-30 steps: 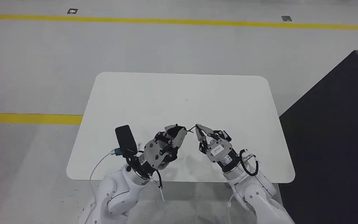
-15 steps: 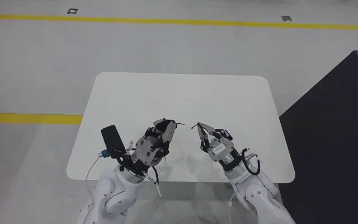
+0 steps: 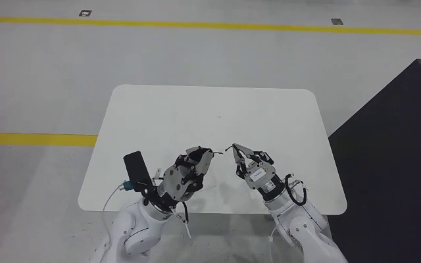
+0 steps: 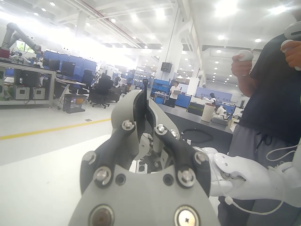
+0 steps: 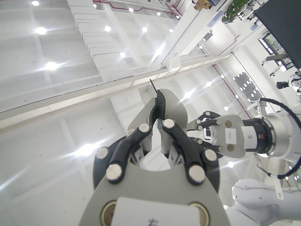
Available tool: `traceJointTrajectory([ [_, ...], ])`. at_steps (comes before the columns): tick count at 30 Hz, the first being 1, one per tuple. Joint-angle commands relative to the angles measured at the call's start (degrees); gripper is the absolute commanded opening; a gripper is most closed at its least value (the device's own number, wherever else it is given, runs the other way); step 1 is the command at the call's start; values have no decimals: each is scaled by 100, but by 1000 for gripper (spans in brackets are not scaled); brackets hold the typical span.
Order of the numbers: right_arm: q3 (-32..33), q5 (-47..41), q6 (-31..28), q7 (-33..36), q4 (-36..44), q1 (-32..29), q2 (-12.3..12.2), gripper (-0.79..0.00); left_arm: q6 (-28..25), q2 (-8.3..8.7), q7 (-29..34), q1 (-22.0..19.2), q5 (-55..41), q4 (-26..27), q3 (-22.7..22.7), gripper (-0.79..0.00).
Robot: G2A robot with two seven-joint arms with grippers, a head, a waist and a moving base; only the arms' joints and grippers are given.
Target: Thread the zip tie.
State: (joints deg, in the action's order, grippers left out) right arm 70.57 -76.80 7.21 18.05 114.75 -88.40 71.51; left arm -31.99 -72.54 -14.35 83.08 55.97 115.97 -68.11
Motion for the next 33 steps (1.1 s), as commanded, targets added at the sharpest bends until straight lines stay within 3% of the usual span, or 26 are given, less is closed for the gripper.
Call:
traceJointTrajectory([
  [1,0,0,0,0,0,0,0,-785,61,-5,19,-28,31,1,18,-785],
  [33,0,0,0,0,0,0,0,-785,274,-28,142,-138,246,-75,142,-785],
])
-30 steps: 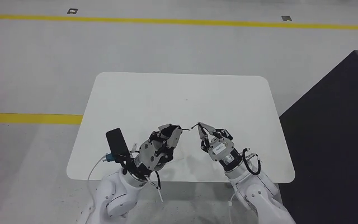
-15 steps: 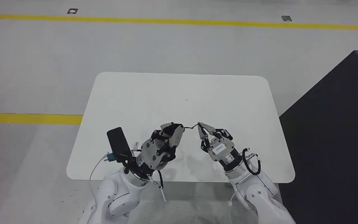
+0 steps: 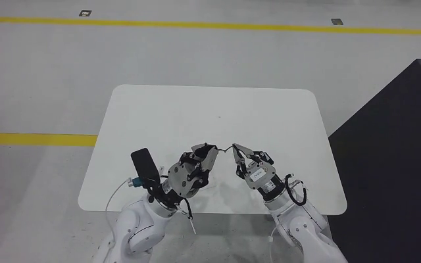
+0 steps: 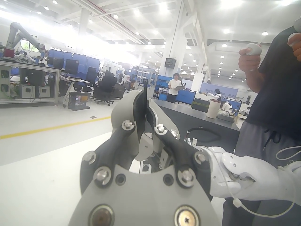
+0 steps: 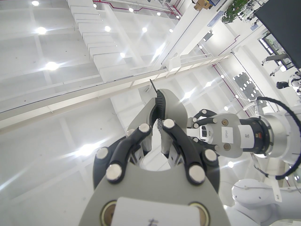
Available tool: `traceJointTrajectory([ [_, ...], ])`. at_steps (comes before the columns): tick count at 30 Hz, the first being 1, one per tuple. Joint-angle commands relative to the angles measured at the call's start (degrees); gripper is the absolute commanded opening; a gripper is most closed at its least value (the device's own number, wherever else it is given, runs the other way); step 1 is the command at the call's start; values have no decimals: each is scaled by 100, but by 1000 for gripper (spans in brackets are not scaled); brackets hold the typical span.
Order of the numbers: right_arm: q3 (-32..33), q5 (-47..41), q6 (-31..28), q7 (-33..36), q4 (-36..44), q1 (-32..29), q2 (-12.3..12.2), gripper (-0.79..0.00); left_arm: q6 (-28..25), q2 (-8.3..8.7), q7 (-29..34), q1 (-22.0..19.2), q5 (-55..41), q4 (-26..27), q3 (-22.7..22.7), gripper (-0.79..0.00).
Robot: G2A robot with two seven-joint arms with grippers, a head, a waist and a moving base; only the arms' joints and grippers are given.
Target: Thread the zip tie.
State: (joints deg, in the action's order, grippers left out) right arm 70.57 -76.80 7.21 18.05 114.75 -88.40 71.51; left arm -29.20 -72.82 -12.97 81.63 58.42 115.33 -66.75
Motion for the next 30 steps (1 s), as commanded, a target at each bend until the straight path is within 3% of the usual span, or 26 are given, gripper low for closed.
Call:
traceJointTrajectory([
  [1,0,0,0,0,0,0,0,-785,8,2,24,5,32,-24,-2,-785],
  [13,0,0,0,0,0,0,0,-785,1,14,130,21,112,-81,-1,-785],
  [14,0,0,0,0,0,0,0,-785,-3,16,137,25,118,-76,-8,-594],
  [16,0,0,0,0,0,0,0,-785,-10,18,137,41,97,-62,-11,0],
  [30,0,0,0,0,0,0,0,-785,83,31,126,97,-353,-152,-247,0],
])
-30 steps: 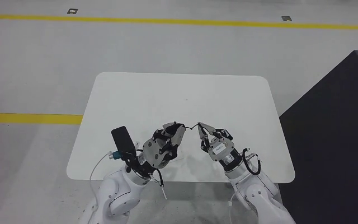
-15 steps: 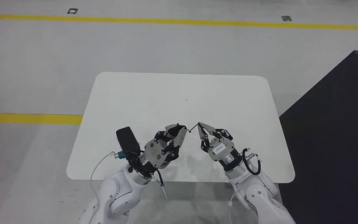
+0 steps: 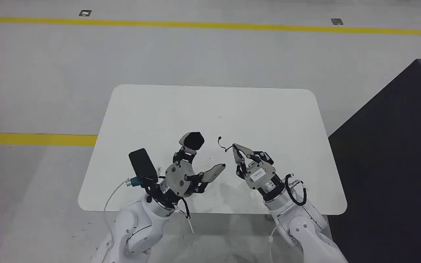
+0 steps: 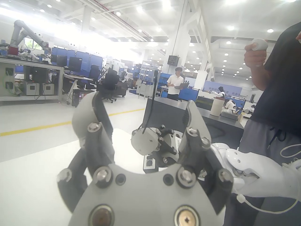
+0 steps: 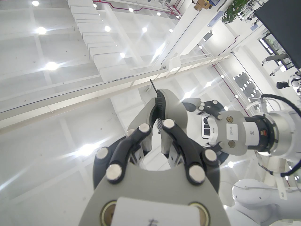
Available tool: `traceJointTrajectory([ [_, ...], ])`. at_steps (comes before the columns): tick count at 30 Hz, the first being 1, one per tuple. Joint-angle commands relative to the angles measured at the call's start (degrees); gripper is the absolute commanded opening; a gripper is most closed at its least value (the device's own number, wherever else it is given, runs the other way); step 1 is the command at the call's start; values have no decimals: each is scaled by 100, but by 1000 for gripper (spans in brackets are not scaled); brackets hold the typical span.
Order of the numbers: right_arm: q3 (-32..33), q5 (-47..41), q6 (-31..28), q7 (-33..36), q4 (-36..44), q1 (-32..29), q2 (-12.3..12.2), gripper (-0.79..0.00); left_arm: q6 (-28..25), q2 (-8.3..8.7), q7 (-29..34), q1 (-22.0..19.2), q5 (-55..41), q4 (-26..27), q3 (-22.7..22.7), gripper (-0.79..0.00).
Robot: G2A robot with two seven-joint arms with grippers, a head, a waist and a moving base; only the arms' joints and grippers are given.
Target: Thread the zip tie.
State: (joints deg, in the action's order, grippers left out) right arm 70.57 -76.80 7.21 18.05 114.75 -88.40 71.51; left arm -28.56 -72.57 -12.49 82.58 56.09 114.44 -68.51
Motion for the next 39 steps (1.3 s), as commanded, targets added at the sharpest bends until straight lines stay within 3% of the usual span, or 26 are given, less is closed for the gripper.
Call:
traceJointTrajectory([
  [1,0,0,0,0,0,0,0,-785,38,17,232,-3,-182,-116,-141,0],
  [9,0,0,0,0,0,0,0,-785,38,17,232,-3,-182,-116,-141,0],
  [14,0,0,0,0,0,0,0,-785,-5,44,179,33,1007,-130,2,0],
  [20,0,0,0,0,0,0,0,-785,37,25,-163,106,1231,-161,247,0],
  [24,0,0,0,0,0,0,0,-785,270,3,-196,124,1247,-140,369,-117],
  [26,0,0,0,0,0,0,0,-785,413,-13,-220,101,1252,-161,430,-231],
  [29,0,0,0,0,0,0,0,-785,523,-32,-175,38,1266,-211,523,-329],
  [39,0,0,0,0,0,0,0,-785,559,-48,-222,-11,1308,-221,621,-422],
])
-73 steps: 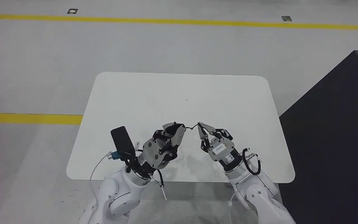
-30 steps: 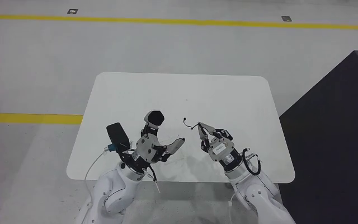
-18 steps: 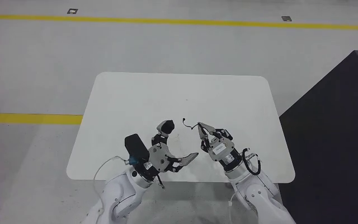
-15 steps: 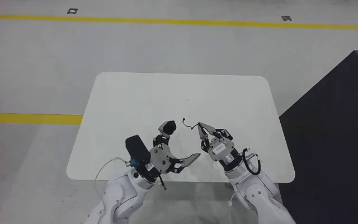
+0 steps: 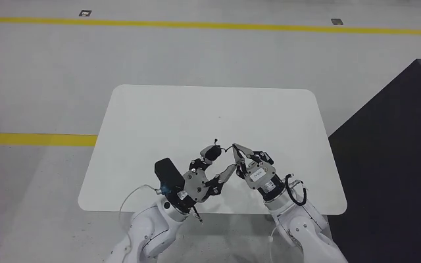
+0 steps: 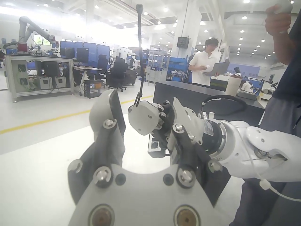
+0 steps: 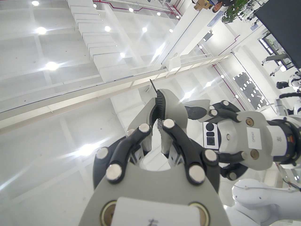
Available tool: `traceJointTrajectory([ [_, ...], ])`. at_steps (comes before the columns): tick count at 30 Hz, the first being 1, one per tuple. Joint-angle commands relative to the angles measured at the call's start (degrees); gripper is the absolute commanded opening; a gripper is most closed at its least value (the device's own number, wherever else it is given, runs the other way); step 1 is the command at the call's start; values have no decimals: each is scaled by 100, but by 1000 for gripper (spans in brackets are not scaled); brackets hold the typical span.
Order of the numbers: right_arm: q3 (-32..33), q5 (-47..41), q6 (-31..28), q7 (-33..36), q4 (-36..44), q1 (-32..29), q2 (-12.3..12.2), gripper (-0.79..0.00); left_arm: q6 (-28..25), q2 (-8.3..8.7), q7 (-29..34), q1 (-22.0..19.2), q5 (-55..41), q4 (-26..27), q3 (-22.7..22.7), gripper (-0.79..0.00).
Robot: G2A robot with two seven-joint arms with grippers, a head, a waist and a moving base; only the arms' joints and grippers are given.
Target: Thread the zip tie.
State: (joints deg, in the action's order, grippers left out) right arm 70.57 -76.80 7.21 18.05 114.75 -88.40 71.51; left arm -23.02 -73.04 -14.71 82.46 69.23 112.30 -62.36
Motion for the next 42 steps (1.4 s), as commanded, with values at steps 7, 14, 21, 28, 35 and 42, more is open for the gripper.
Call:
traceJointTrajectory([
  [7,0,0,0,0,0,0,0,-785,119,-20,42,-45,-97,-56,54,-486],
  [14,0,0,0,0,0,0,0,-785,103,-42,199,-70,-475,-135,113,-560],
  [21,0,0,0,0,0,0,0,-785,-45,-57,235,-61,-979,-255,127,-665],
  [28,0,0,0,0,0,0,0,-785,-99,-59,349,-77,-1204,-245,85,-699],
  [35,0,0,0,0,0,0,0,-785,-113,-66,326,-90,-1208,-225,93,-683],
  [42,0,0,0,0,0,0,0,-785,-128,-73,307,-101,-1212,-177,98,-699],
])
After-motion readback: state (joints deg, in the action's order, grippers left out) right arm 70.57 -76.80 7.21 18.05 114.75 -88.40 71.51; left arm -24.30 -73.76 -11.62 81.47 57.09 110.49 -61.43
